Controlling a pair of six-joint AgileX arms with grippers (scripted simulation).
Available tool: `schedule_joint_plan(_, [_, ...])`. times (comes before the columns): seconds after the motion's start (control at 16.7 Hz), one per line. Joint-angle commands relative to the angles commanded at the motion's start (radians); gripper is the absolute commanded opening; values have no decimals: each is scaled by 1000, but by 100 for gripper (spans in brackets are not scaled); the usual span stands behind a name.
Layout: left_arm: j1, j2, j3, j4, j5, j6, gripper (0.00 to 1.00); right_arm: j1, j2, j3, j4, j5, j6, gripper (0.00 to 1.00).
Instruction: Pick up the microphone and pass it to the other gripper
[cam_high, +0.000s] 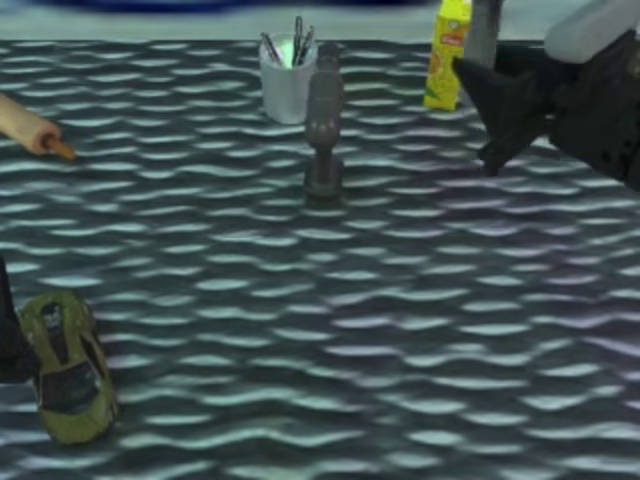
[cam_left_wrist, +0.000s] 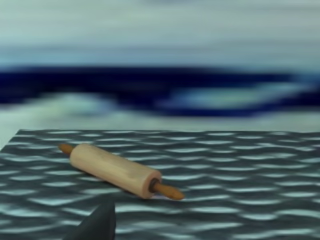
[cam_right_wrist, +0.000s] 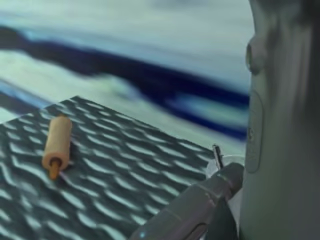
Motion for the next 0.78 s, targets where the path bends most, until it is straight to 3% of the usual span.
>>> schedule_joint_plan(0.18, [0, 0, 0, 0, 0, 0, 100, -2, -32, -18, 57, -25, -18, 0])
schedule_joint_plan(0.48, [0, 0, 0, 0, 0, 0, 100, 6, -28, -13, 55, -21, -16, 0])
schedule_joint_plan(0.6, [0, 0, 0, 0, 0, 0, 100, 41, -19, -8, 62, 11, -15, 0])
schedule_joint_plan(0.78, [0, 0, 0, 0, 0, 0, 100, 143, 1, 4, 80, 111, -13, 0])
